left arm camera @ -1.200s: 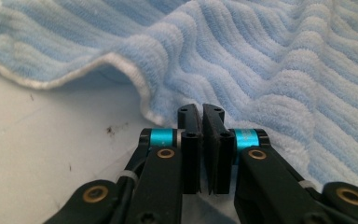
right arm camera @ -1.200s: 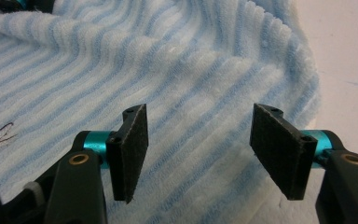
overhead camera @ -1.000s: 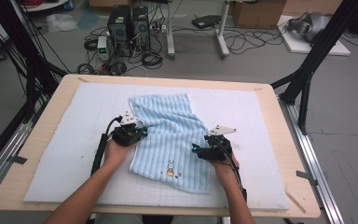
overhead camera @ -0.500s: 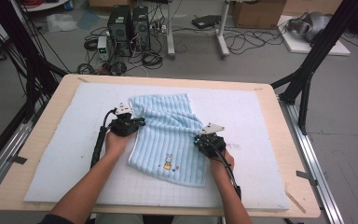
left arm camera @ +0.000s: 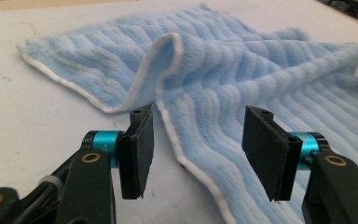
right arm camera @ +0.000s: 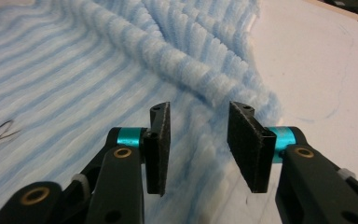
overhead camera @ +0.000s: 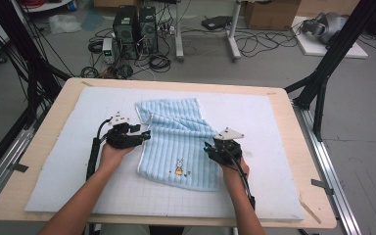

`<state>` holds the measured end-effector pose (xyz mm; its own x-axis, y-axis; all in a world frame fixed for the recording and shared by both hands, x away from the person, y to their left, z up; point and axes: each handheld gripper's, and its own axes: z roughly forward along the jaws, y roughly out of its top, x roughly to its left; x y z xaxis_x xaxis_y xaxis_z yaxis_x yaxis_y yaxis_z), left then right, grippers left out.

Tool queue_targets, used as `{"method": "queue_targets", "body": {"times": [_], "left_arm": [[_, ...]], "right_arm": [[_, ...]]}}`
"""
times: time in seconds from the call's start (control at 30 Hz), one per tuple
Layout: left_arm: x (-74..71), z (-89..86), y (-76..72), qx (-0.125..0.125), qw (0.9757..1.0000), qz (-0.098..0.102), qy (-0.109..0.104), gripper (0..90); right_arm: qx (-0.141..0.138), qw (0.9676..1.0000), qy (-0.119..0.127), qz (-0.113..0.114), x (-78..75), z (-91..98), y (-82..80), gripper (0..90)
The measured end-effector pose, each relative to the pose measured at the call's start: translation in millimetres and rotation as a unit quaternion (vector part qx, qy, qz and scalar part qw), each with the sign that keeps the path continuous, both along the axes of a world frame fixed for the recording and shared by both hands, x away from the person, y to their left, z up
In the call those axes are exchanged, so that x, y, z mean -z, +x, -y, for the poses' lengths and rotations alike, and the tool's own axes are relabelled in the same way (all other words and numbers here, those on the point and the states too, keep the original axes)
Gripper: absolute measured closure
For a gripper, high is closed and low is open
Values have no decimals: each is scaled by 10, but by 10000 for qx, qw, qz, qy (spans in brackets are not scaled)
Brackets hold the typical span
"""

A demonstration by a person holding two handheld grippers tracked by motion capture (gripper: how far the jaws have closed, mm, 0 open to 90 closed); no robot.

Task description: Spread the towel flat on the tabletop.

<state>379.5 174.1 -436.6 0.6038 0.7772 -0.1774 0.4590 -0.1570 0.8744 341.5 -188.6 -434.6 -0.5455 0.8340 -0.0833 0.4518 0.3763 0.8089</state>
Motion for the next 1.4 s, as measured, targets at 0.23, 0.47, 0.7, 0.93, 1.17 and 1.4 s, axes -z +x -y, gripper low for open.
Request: {"method": "queue_targets", "body": {"times": [0.23,0.47,0.7,0.93,1.17,1.4], "left_arm": [[9,-103,-338,152,9998,-95,-3,460],[134,-41,-532,436,9974,-579,-5,480],[143,171,-545,528,9948,-505,713,823],[143,222,-335,-236,9952,-376,874,871],[126,47,-463,-103,9982,-432,406,570],[135,-49,-648,320,9976,-596,151,528]], "right_arm": [[-139,9999,29,-94,19,77,-251,546],[-157,9989,69,-437,127,100,-403,479],[-182,9984,-37,-541,136,30,-359,817],[238,9979,-586,-103,148,-143,-185,783],[250,9996,-84,-105,105,-23,-250,609],[-116,9998,108,-85,81,71,-447,536]]}}
